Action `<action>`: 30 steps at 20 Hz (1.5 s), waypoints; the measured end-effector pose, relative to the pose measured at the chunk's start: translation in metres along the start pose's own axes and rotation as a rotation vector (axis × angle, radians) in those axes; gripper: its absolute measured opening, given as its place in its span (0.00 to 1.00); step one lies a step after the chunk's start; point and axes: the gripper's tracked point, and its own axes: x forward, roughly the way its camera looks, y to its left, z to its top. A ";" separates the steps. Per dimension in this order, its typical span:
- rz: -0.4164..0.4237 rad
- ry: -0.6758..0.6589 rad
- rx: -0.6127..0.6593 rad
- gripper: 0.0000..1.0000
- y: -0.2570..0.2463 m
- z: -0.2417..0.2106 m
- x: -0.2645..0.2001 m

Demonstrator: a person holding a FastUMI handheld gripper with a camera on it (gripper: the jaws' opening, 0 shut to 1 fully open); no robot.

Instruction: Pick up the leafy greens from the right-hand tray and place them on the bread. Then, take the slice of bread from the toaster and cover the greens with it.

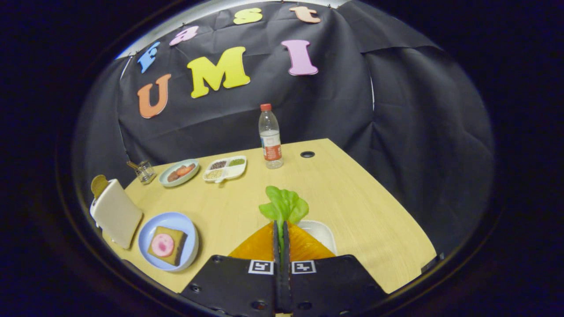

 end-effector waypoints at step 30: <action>0.105 0.148 -0.087 0.01 0.251 -0.086 0.014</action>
